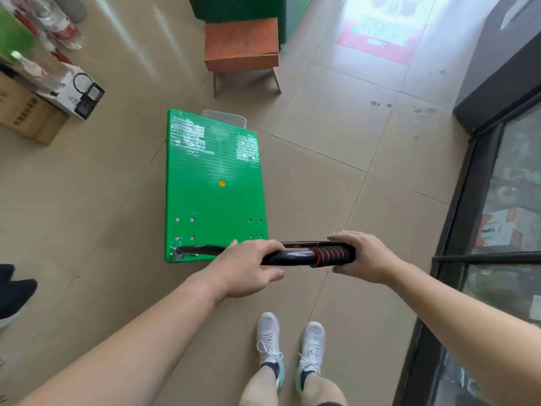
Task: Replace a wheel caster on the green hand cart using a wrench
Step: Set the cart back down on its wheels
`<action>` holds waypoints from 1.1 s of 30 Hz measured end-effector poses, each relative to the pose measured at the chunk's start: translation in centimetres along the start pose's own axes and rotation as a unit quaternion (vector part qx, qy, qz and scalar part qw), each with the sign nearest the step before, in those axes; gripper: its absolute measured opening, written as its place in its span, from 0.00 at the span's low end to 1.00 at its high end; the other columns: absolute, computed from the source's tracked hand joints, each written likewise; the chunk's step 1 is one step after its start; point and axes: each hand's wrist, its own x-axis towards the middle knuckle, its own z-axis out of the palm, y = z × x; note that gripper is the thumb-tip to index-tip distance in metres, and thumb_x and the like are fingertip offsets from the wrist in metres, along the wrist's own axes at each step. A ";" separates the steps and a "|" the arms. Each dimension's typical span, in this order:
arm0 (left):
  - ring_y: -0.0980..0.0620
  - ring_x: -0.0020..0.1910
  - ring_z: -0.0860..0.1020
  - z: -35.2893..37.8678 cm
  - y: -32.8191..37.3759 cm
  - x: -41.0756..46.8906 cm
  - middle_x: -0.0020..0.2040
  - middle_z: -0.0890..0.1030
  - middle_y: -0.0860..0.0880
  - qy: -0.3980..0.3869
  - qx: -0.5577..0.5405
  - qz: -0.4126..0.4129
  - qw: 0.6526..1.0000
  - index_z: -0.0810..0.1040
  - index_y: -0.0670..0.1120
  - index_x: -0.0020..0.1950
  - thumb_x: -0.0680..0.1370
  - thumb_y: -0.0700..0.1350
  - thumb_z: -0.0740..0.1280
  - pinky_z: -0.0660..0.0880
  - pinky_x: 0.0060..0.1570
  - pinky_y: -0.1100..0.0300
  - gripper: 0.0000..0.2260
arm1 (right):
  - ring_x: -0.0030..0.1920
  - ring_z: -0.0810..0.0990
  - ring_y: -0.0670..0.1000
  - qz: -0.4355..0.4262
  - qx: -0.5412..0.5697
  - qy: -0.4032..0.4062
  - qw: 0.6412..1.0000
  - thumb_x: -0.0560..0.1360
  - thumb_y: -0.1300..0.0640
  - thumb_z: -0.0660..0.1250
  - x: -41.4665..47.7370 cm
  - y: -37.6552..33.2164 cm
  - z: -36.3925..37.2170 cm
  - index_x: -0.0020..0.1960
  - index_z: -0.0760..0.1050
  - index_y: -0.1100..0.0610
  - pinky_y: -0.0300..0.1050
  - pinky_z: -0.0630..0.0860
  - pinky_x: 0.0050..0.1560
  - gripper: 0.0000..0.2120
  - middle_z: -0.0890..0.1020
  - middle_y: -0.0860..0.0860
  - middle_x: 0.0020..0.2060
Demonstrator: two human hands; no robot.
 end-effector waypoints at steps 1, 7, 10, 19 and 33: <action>0.53 0.60 0.78 0.0 -0.2 -0.4 0.59 0.81 0.59 0.012 0.018 0.004 1.000 0.74 0.61 0.65 0.78 0.55 0.67 0.66 0.66 0.48 0.16 | 0.49 0.82 0.44 0.015 0.007 -0.004 1.000 0.63 0.52 0.80 0.4 -0.6 0.2 0.53 0.81 0.41 0.42 0.77 0.54 0.20 0.84 0.41 0.47; 0.51 0.68 0.72 0.4 -2.2 -3.0 0.66 0.79 0.55 0.074 0.047 -0.014 0.996 0.73 0.57 0.74 0.81 0.41 0.67 0.54 0.78 0.45 0.22 | 0.33 0.80 0.46 0.037 0.018 0.005 0.999 0.59 0.48 0.74 1.1 -3.4 1.8 0.39 0.82 0.45 0.48 0.81 0.38 0.09 0.82 0.45 0.30; 0.50 0.67 0.73 1.1 -2.7 -4.3 0.64 0.80 0.55 0.093 0.024 -0.010 0.995 0.75 0.56 0.73 0.79 0.38 0.69 0.54 0.78 0.44 0.24 | 0.27 0.73 0.43 0.045 0.029 0.021 0.998 0.62 0.54 0.75 -0.1 -4.3 2.1 0.37 0.81 0.47 0.36 0.75 0.31 0.05 0.78 0.45 0.27; 0.50 0.65 0.77 5.0 -0.8 -9.5 0.66 0.81 0.57 0.102 -0.047 -0.006 0.994 0.76 0.54 0.73 0.76 0.41 0.65 0.62 0.75 0.50 0.25 | 0.30 0.76 0.44 0.036 -0.023 0.029 0.999 0.59 0.53 0.72 -5.4 -5.0 1.2 0.34 0.79 0.45 0.39 0.73 0.30 0.05 0.80 0.45 0.27; 0.53 0.67 0.77 11.4 -7.8 -21.3 0.66 0.80 0.55 0.097 -0.055 -0.112 0.988 0.78 0.54 0.70 0.73 0.30 0.62 0.73 0.68 0.58 0.30 | 0.37 0.81 0.47 0.017 -0.094 -0.003 0.995 0.61 0.48 0.71 -12.5 -12.4 10.7 0.42 0.82 0.49 0.41 0.79 0.42 0.11 0.82 0.46 0.33</action>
